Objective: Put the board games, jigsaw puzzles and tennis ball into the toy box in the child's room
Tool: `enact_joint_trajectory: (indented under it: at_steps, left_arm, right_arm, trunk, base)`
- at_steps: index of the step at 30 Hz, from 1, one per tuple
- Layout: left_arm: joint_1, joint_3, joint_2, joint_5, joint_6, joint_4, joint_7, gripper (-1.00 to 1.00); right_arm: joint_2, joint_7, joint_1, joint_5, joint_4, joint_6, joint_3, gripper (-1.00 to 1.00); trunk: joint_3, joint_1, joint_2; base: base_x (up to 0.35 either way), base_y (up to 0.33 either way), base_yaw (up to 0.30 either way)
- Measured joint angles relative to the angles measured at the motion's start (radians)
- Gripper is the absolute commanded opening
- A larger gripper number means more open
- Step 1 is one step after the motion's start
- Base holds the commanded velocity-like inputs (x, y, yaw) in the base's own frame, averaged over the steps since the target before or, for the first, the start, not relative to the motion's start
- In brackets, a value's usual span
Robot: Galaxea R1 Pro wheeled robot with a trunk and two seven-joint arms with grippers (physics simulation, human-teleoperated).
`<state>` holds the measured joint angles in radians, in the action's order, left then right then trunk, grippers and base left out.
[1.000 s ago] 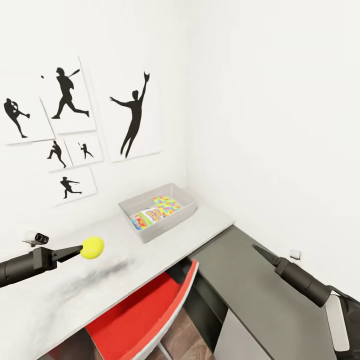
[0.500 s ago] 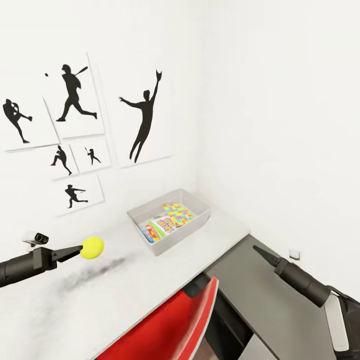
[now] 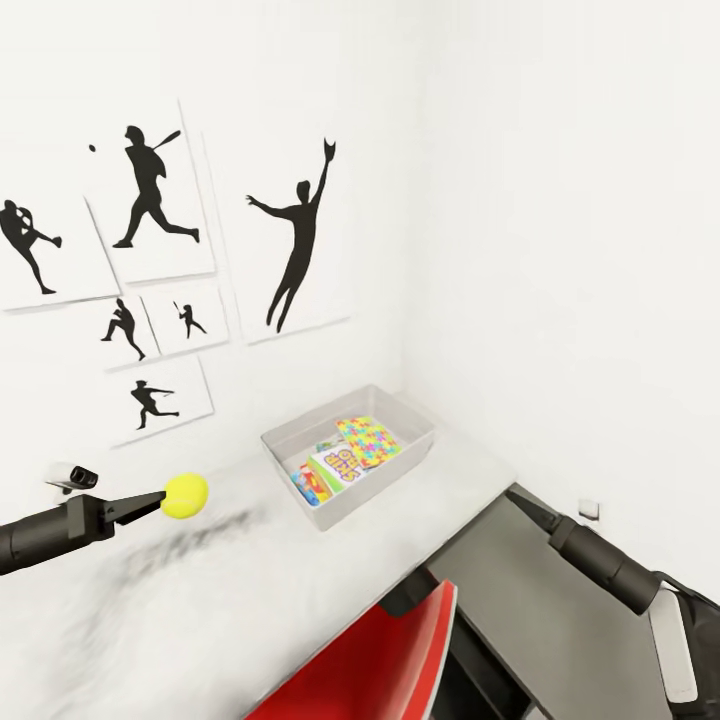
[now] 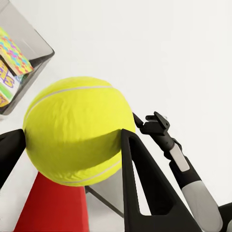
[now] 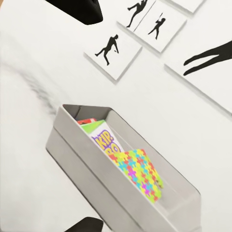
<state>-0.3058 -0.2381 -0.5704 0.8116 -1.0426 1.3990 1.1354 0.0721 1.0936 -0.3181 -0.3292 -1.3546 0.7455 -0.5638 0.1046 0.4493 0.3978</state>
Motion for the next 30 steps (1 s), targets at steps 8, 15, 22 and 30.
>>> enact_joint_trajectory:
  at_steps: [8,15,22,30]
  left_arm:
    - [0.000,0.000,0.000,0.000,0.000,0.000,0.000,-1.00]
    - [0.000,0.002,0.000,0.001,0.000,0.000,0.000,-1.00]
    - [0.000,0.002,0.000,0.002,0.000,0.000,0.000,-1.00]
    - [0.000,0.002,0.000,0.002,0.000,0.000,0.000,-1.00]
  right_arm:
    - [0.001,0.000,0.000,0.000,-0.001,0.000,0.001,1.00]
    - [0.001,0.002,0.000,0.000,-0.002,0.000,0.000,1.00]
    - [0.001,0.002,0.000,0.000,-0.002,0.000,0.000,1.00]
    - [0.001,0.004,0.000,0.000,-0.003,0.000,0.000,1.00]
  trunk:
    - [0.000,0.000,0.000]
    - [-0.001,0.000,0.000]
    - [-0.002,0.000,0.000]
    - [-0.004,0.000,0.000]
  base:
    - [0.011,-0.059,0.109]
    - [0.000,-0.068,0.179]
    - [0.000,-0.067,0.150]
    - [0.075,-0.042,0.102]
